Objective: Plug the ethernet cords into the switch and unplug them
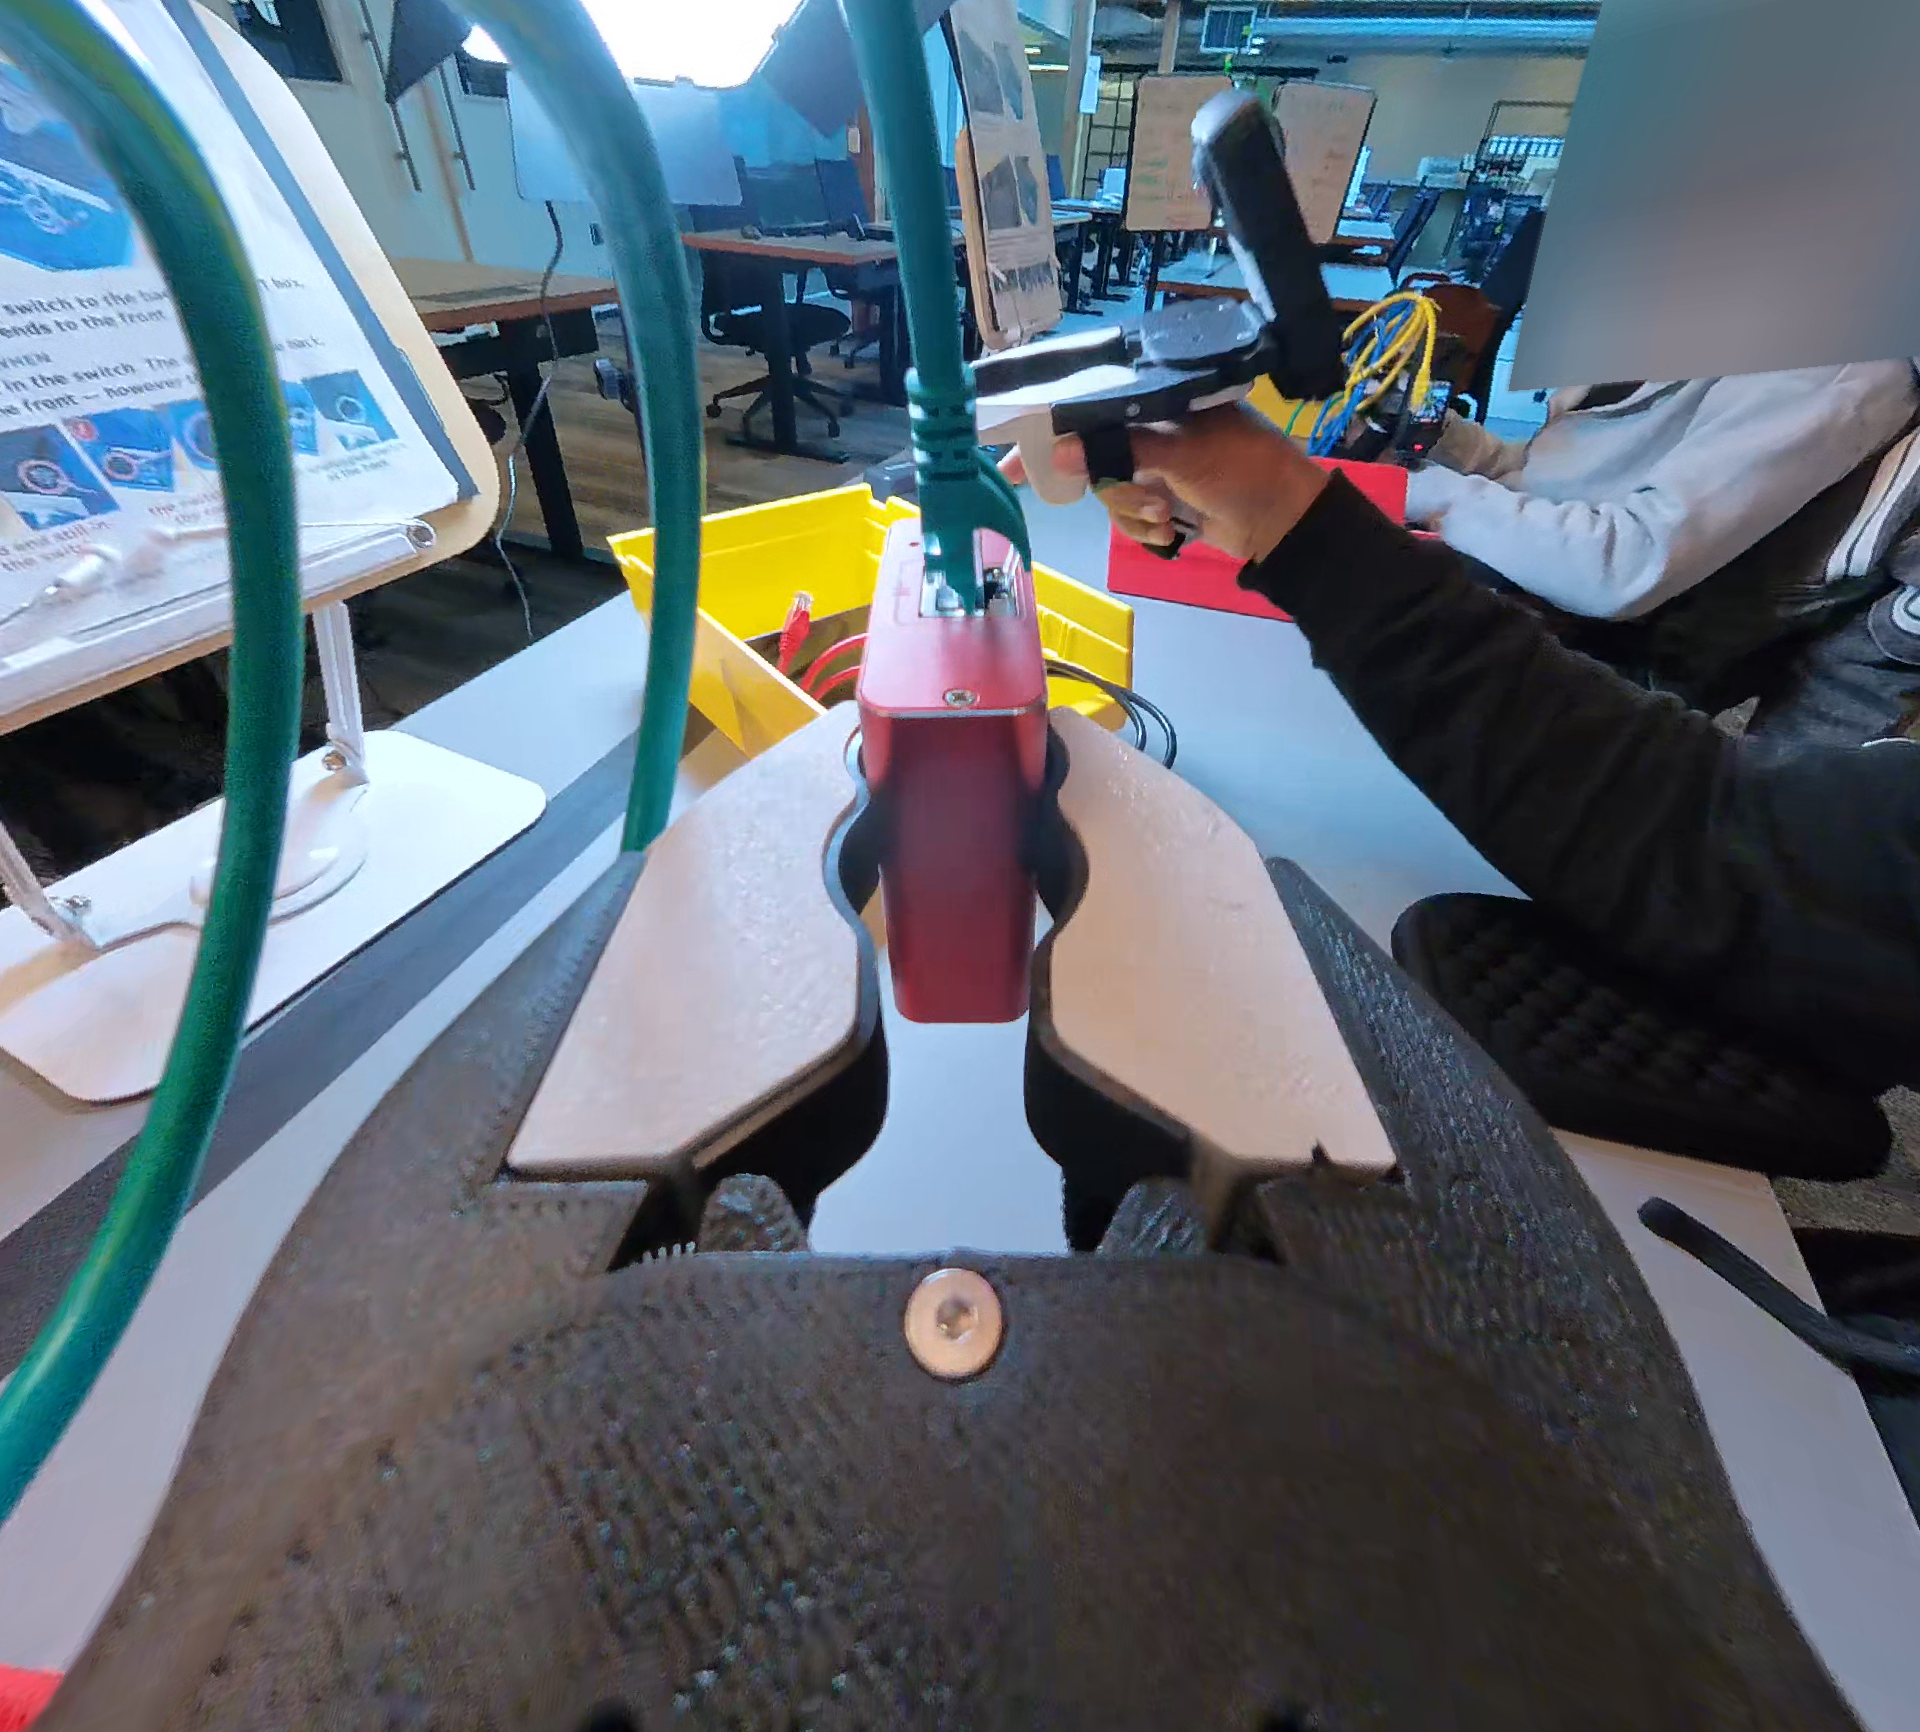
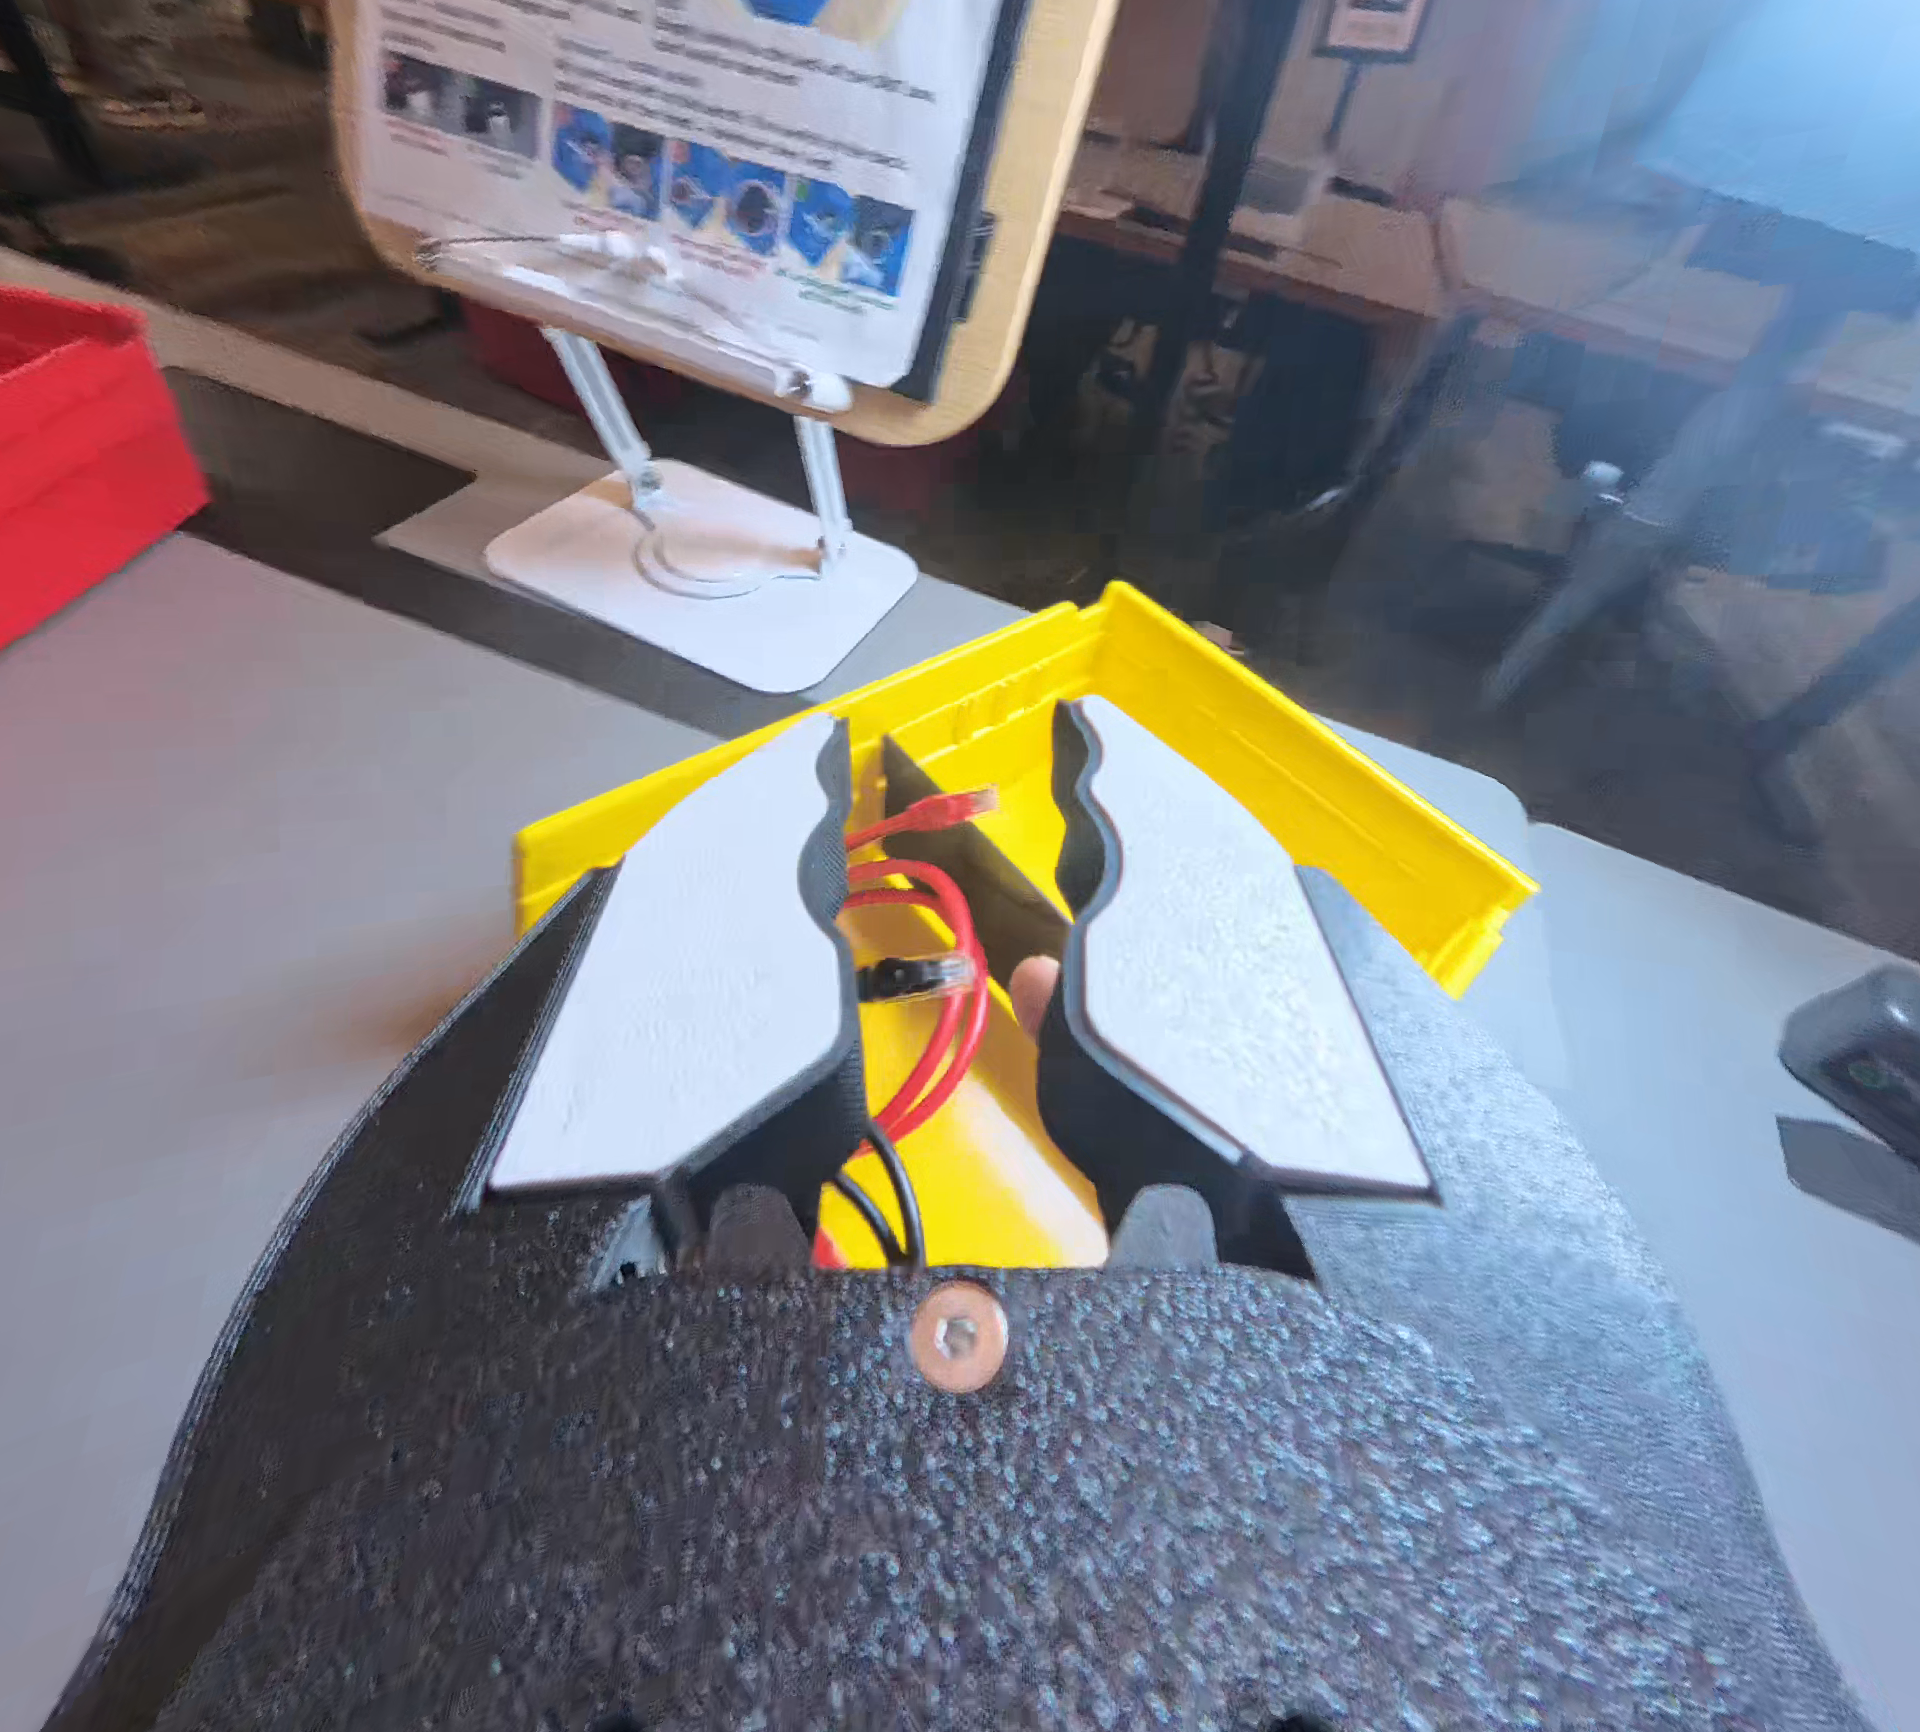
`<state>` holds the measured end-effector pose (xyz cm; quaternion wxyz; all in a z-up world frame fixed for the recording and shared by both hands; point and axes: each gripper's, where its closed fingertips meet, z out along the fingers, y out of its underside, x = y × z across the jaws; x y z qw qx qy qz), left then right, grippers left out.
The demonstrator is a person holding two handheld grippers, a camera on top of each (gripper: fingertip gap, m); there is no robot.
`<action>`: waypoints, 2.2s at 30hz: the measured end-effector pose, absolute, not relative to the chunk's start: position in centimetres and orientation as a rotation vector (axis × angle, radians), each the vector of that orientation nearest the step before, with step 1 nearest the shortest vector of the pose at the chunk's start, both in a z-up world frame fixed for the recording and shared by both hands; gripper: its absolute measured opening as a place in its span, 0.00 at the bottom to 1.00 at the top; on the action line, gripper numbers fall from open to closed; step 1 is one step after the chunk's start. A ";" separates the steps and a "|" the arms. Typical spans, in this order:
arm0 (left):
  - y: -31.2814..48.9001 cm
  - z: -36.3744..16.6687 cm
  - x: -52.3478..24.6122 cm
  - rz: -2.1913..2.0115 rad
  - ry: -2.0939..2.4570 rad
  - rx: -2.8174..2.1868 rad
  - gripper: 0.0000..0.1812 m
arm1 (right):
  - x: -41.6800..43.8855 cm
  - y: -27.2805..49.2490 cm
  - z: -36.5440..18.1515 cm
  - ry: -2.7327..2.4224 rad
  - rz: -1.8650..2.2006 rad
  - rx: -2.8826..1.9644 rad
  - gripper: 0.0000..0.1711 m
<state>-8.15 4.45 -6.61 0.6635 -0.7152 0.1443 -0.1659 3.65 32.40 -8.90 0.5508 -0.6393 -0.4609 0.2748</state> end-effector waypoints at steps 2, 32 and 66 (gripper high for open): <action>4.5 -7.0 -8.0 -0.371 0.334 -1.630 0.15 | 3.2 29.8 -9.6 -1.276 0.661 -1.520 0.20; 3.7 -6.5 -7.2 -0.300 0.428 -1.663 0.15 | 5.0 30.8 -20.1 -1.969 -0.385 -1.583 0.23; 2.8 -7.6 -3.5 -0.745 0.529 -1.534 0.23 | -3.1 3.4 -4.3 -1.425 1.893 -0.705 0.15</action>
